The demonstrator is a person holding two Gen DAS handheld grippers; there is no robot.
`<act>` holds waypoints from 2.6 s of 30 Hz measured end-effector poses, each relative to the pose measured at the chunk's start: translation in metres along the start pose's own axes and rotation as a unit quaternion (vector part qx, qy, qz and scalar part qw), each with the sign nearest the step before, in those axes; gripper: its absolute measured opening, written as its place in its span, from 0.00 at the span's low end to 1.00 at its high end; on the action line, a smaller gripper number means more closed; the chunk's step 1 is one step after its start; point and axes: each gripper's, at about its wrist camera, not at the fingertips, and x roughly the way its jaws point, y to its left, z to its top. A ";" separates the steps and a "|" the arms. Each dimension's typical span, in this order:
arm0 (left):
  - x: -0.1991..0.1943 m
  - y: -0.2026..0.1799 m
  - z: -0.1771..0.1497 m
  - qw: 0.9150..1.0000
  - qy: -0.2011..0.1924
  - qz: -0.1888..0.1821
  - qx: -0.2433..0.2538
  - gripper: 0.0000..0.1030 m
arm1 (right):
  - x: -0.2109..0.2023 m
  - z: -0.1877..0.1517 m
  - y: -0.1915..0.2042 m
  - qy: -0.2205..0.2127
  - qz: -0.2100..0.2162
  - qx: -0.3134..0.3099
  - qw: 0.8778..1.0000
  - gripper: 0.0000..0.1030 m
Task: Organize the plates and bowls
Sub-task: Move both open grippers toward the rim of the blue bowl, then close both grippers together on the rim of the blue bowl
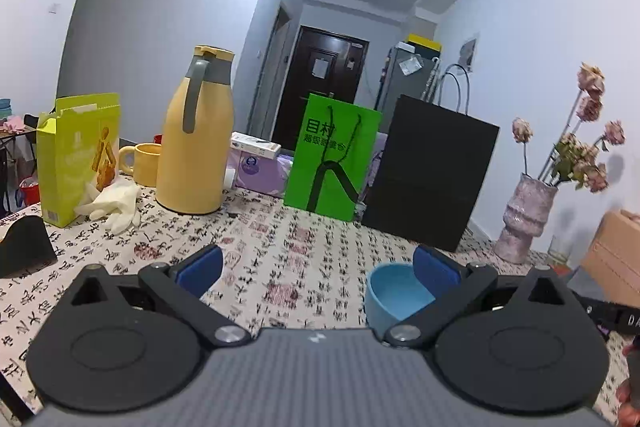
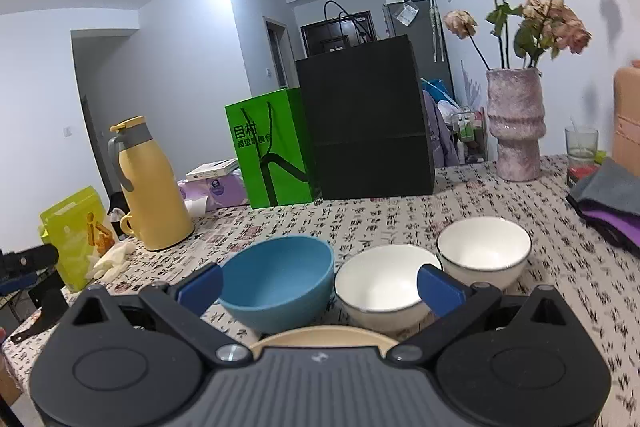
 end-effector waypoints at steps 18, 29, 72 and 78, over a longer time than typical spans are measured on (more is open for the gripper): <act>0.064 -0.036 0.037 1.000 -0.024 -0.014 -0.007 1.00 | 0.072 0.043 0.000 0.017 0.011 -0.002 1.000 1.00; 0.115 -0.037 0.040 0.998 -0.010 0.001 -0.064 1.00 | 0.105 0.057 -0.005 0.030 -0.005 0.000 1.000 1.00; 0.217 -0.029 -0.038 0.978 0.204 -0.040 -0.026 0.68 | 0.214 0.024 0.028 0.164 -0.003 -0.100 0.981 0.49; 0.221 -0.027 -0.042 0.973 0.221 -0.052 -0.039 0.34 | 0.219 0.021 0.031 0.172 -0.020 -0.124 0.977 0.39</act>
